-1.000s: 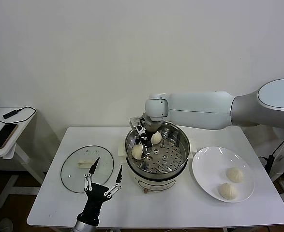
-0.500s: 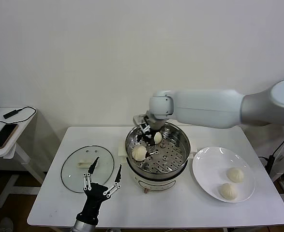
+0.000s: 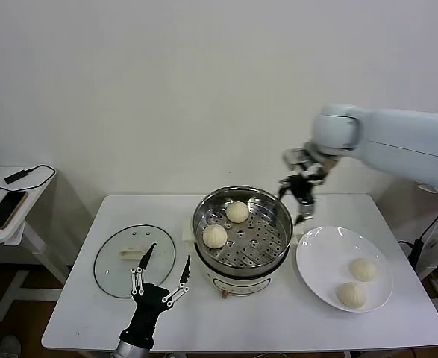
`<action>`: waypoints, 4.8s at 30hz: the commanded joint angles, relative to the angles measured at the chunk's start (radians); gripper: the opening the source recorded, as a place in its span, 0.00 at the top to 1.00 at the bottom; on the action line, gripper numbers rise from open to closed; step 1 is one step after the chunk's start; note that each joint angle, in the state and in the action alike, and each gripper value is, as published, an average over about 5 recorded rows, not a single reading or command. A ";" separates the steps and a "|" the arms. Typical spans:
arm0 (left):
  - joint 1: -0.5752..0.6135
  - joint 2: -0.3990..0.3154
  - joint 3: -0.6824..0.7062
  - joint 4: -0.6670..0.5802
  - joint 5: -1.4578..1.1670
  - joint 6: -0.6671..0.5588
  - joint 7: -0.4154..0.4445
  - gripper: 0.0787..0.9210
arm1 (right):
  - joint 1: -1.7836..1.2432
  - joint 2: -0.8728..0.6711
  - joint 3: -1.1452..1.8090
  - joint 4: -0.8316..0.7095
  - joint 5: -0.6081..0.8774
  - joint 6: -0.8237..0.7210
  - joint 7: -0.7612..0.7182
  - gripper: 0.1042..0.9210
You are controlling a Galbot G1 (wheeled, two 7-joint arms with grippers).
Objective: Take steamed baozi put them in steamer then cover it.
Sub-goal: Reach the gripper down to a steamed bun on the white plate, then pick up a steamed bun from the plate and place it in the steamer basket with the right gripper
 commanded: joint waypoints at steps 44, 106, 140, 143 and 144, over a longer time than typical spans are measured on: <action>0.005 -0.005 -0.021 0.044 0.017 -0.004 -0.002 0.12 | -0.677 -0.252 0.371 -0.122 -0.275 0.063 0.016 0.12; 0.005 0.006 -0.025 0.000 0.001 -0.003 -0.006 0.12 | -0.066 0.178 0.174 0.299 -0.559 0.715 0.077 0.34; 0.001 0.005 -0.035 0.017 -0.018 -0.009 -0.008 0.12 | -0.299 0.261 0.247 0.207 -0.771 0.810 0.102 0.28; 0.000 0.004 -0.036 0.017 -0.020 -0.009 -0.008 0.12 | -0.313 0.264 0.261 0.201 -0.798 0.823 0.104 0.26; 0.000 0.004 -0.037 0.017 -0.020 -0.009 -0.008 0.12 | -0.315 0.264 0.262 0.201 -0.800 0.825 0.105 0.25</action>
